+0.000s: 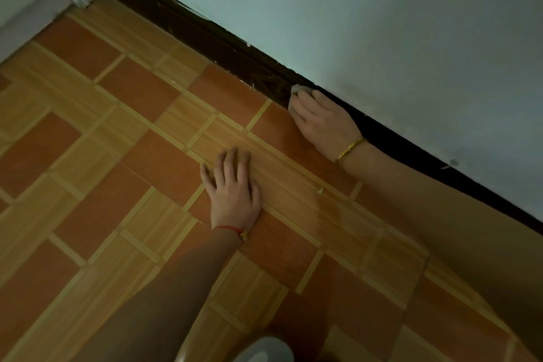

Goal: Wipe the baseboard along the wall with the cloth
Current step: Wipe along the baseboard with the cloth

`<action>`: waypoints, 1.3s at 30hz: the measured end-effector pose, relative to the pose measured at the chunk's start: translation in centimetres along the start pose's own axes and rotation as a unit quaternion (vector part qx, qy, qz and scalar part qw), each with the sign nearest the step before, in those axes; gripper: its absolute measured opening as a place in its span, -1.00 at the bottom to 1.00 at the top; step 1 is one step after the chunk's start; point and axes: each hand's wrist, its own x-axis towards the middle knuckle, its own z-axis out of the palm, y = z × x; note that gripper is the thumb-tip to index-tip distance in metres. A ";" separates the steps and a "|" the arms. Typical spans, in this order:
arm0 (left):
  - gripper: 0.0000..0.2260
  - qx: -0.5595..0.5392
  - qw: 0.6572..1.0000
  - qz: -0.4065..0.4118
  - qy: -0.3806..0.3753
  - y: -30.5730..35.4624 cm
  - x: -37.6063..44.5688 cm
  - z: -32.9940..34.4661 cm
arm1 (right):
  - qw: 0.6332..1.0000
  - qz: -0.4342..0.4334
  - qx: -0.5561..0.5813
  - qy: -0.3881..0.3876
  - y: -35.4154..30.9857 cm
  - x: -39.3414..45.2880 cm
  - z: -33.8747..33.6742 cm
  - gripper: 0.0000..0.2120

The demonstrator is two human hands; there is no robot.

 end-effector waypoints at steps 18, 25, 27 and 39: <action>-0.46 0.023 0.999 0.012 -0.035 -0.3 0.3 -0.3 | 0.994 -0.099 0.008 -0.052 -1.7 14.6 -0.9 -0.72; -0.48 0.015 0.999 0.008 -0.028 -0.1 0.3 -0.4 | 0.997 -0.063 -0.033 0.041 0.2 5.3 -0.9 -0.68; -0.48 0.015 1.000 0.007 -0.026 0.0 0.3 -0.4 | 0.996 -0.070 -0.044 0.039 0.6 3.8 -0.6 -0.68; -0.48 0.009 1.000 0.007 -0.005 -0.1 0.3 -0.2 | 0.997 -0.069 -0.016 0.040 -2.0 13.7 -0.5 -0.75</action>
